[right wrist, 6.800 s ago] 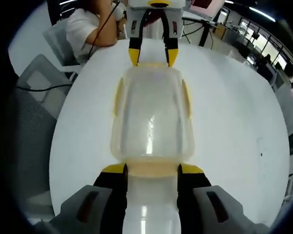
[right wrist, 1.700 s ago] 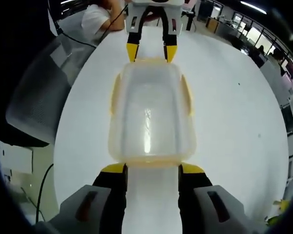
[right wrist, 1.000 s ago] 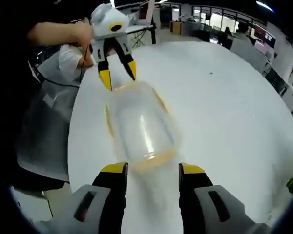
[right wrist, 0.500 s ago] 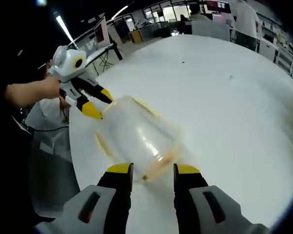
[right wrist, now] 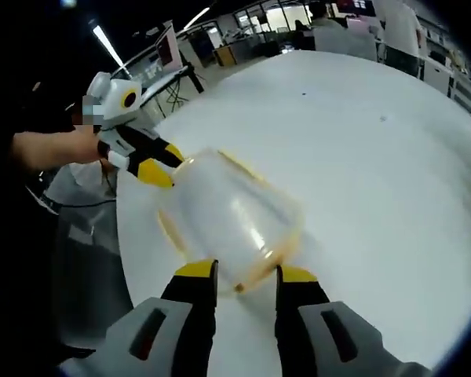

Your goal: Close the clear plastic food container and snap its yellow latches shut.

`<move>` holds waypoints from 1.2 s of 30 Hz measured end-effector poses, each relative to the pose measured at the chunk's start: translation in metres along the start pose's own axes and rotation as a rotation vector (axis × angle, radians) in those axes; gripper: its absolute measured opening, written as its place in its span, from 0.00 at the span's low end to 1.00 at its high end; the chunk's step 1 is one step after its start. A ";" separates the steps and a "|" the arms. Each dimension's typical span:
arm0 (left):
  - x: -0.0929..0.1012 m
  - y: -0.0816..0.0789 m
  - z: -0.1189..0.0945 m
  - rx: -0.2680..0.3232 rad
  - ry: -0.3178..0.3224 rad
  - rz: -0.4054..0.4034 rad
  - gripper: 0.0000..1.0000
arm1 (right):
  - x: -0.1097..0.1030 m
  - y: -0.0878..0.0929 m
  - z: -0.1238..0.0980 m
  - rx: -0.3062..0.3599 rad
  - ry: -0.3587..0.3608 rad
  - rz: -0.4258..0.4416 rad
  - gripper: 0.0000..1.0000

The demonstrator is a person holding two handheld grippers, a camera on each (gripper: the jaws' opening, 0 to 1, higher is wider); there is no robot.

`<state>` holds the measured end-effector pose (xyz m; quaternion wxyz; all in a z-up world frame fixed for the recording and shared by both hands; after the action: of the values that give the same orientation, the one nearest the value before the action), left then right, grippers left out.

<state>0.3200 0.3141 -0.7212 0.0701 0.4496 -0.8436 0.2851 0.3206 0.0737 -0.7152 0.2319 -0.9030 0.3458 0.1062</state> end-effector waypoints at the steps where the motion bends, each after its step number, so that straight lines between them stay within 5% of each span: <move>1: 0.000 -0.001 -0.002 0.001 0.007 0.002 0.18 | -0.005 0.015 -0.003 -0.111 -0.056 0.049 0.22; 2: 0.000 0.000 -0.003 -0.004 0.012 -0.005 0.18 | -0.002 0.011 0.002 -0.042 -0.063 0.060 0.21; 8: 0.002 0.000 -0.001 -0.010 0.002 -0.028 0.19 | -0.004 0.020 0.005 0.037 -0.061 0.091 0.23; 18: 0.003 -0.002 0.000 -0.019 -0.027 -0.009 0.20 | -0.004 0.002 0.005 0.025 -0.018 0.121 0.25; 25: 0.002 -0.006 0.001 -0.026 -0.049 0.045 0.23 | -0.005 -0.011 0.000 -0.023 0.084 0.011 0.27; 29: 0.007 -0.011 -0.002 -0.032 -0.131 0.203 0.25 | -0.007 -0.018 -0.002 -0.057 0.148 -0.074 0.30; 30: 0.010 -0.015 -0.002 -0.031 -0.158 0.313 0.25 | -0.006 -0.022 -0.002 -0.063 0.176 -0.116 0.31; 31: 0.012 -0.014 -0.003 -0.047 -0.174 0.260 0.25 | -0.008 -0.021 -0.004 -0.068 0.195 -0.141 0.32; 33: 0.012 -0.016 -0.003 -0.051 -0.193 0.296 0.26 | -0.010 -0.021 -0.005 -0.087 0.192 -0.138 0.31; 34: 0.010 -0.021 -0.005 -0.030 -0.232 0.395 0.29 | -0.009 -0.024 -0.005 -0.087 0.207 -0.168 0.32; 36: 0.012 -0.022 -0.006 -0.027 -0.289 0.448 0.34 | -0.007 -0.028 -0.009 -0.086 0.263 -0.258 0.30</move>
<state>0.3291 0.2992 -0.7022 -0.1101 0.2865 -0.9271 0.2149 0.3345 0.0912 -0.6956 0.1575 -0.9550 0.2498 -0.0286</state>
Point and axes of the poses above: the point that each gripper's makers call its tool centre point, and the gripper's own axes: z roughly forward along the fingers, x roughly to its right, y roughly out of its underside, the point moved 8 cm from there along -z, roughly backward along the fingers, and after that the axes turned 13 degrees about -x, right-handed, at the moved point
